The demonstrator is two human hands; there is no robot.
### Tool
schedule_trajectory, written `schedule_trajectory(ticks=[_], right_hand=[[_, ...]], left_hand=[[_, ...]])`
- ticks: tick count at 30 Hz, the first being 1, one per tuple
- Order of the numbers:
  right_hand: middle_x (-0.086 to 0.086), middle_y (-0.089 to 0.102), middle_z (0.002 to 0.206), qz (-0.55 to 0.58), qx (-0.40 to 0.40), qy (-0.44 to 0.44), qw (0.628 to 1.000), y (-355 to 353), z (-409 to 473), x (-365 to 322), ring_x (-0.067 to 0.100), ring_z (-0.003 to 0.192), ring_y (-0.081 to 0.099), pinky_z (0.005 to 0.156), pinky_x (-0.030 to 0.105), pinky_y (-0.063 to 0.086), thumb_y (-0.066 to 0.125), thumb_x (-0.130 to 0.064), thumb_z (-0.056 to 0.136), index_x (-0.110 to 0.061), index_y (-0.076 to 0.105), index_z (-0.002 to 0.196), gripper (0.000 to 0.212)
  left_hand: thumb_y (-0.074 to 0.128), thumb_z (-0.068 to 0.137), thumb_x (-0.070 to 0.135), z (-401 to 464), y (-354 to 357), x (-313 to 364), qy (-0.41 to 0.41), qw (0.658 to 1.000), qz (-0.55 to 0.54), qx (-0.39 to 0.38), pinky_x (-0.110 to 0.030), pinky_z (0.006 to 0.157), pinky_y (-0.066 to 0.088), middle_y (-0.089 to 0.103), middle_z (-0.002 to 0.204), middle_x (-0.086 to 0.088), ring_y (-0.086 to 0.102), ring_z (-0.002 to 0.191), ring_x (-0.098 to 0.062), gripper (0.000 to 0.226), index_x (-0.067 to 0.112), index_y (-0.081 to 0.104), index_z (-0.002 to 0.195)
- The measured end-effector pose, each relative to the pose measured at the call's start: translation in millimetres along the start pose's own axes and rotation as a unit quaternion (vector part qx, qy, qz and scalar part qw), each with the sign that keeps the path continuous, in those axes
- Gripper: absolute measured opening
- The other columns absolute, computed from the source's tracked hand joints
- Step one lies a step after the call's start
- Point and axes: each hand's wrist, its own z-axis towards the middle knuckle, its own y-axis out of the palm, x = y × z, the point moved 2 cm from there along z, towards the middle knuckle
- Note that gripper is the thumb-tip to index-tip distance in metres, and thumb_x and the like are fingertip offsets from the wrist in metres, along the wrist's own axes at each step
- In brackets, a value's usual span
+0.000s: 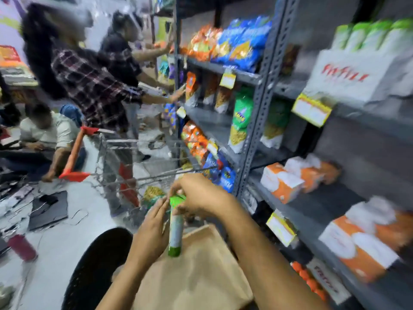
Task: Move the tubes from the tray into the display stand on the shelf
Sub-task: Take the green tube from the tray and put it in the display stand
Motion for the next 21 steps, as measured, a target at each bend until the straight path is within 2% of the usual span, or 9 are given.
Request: schedule_trajectory(ticks=[2, 4, 6, 7, 9, 11, 15, 18, 21], right_hand=[[0.008, 0.069, 0.109, -0.029, 0.027, -0.012, 0.999, -59.3, -32.0, 4.0, 0.024, 0.102, 0.061, 0.082, 0.028, 0.048, 0.071, -0.014, 0.082, -0.017, 0.069, 0.112, 0.030], [-0.005, 0.060, 0.094, -0.063, 0.053, -0.007, 0.997, -115.2, -69.9, 8.5, 0.013, 0.088, 0.056, 0.072, 0.021, 0.045, 0.073, -0.011, 0.080, -0.020, 0.069, 0.110, 0.031], [-0.016, 0.049, 0.077, -0.098, 0.089, 0.012, 0.991, -165.4, -104.5, 11.2, 0.002, 0.073, 0.048, 0.062, 0.004, 0.037, 0.075, -0.019, 0.080, -0.021, 0.069, 0.103, 0.023], [-0.016, 0.048, 0.073, -0.109, 0.113, 0.023, 0.987, -185.8, -117.4, 11.8, 0.002, 0.069, 0.046, 0.060, 0.003, 0.035, 0.074, -0.026, 0.081, -0.022, 0.069, 0.097, 0.017], [-0.014, 0.050, 0.069, -0.130, 0.173, 0.055, 0.975, -227.3, -143.8, 16.0, 0.002, 0.064, 0.047, 0.058, 0.007, 0.034, 0.068, -0.035, 0.085, -0.025, 0.063, 0.084, 0.012], [-0.011, 0.057, 0.074, -0.168, 0.219, 0.080, 0.958, -260.9, -165.0, 21.0, 0.005, 0.067, 0.049, 0.063, 0.020, 0.037, 0.062, -0.037, 0.089, -0.025, 0.060, 0.080, 0.015], [-0.006, 0.066, 0.091, -0.230, 0.273, 0.166, 0.919, -317.7, -213.6, 33.6, 0.009, 0.077, 0.055, 0.061, 0.019, 0.038, 0.060, -0.030, 0.091, -0.020, 0.067, 0.102, 0.017], [-0.011, 0.060, 0.075, -0.242, 0.283, 0.237, 0.897, -349.3, -245.2, 43.2, 0.004, 0.068, 0.060, 0.062, 0.017, 0.046, 0.057, -0.025, 0.092, -0.020, 0.070, 0.102, 0.017], [-0.017, 0.051, 0.060, -0.244, 0.276, 0.292, 0.883, -372.5, -270.8, 55.0, -0.012, 0.049, 0.053, 0.046, 0.002, 0.037, 0.056, -0.017, 0.094, -0.017, 0.072, 0.102, 0.018]], left_hand=[[0.046, 0.088, 0.033, 38.9, -6.6, 52.5, 0.063, 0.998, -0.020, 0.009, -0.030, 0.102, 0.034, 0.035, 0.149, -0.004, 0.035, 0.135, -0.021, 0.055, 0.014, 0.041, 0.140], [0.038, 0.079, 0.040, 69.7, -12.7, 106.9, 0.132, 0.990, -0.044, 0.011, -0.039, 0.094, 0.043, 0.037, 0.149, -0.006, 0.040, 0.130, -0.023, 0.064, 0.015, 0.043, 0.138], [0.042, 0.075, 0.038, 99.5, -11.9, 154.9, 0.198, 0.978, -0.061, 0.009, -0.040, 0.094, 0.044, 0.033, 0.151, -0.004, 0.036, 0.132, -0.020, 0.069, 0.015, 0.042, 0.139], [0.045, 0.074, 0.036, 111.4, -10.0, 175.8, 0.236, 0.970, -0.061, 0.004, -0.038, 0.099, 0.041, 0.032, 0.151, -0.004, 0.033, 0.135, -0.019, 0.069, 0.013, 0.041, 0.140], [0.049, 0.076, 0.033, 137.8, -6.1, 225.3, 0.310, 0.948, -0.072, -0.001, -0.025, 0.110, 0.027, 0.037, 0.147, -0.008, 0.030, 0.136, -0.019, 0.066, 0.008, 0.043, 0.137], [0.050, 0.081, 0.024, 159.9, -2.4, 268.1, 0.352, 0.931, -0.093, 0.013, -0.012, 0.109, 0.013, 0.038, 0.144, -0.005, 0.028, 0.134, -0.017, 0.058, 0.006, 0.044, 0.136], [0.032, 0.083, 0.035, 195.1, 7.8, 346.6, 0.415, 0.901, -0.128, 0.017, -0.018, 0.112, 0.012, 0.029, 0.148, 0.004, 0.026, 0.138, -0.014, 0.063, 0.011, 0.038, 0.140], [0.029, 0.085, 0.047, 209.0, 22.2, 393.8, 0.457, 0.878, -0.140, -0.001, -0.025, 0.114, 0.017, 0.028, 0.151, 0.001, 0.025, 0.139, -0.015, 0.067, 0.012, 0.037, 0.142], [0.022, 0.084, 0.066, 213.1, 40.3, 427.4, 0.482, 0.863, -0.152, -0.029, -0.027, 0.113, 0.023, 0.024, 0.152, 0.005, 0.023, 0.140, -0.012, 0.077, 0.019, 0.033, 0.144]])
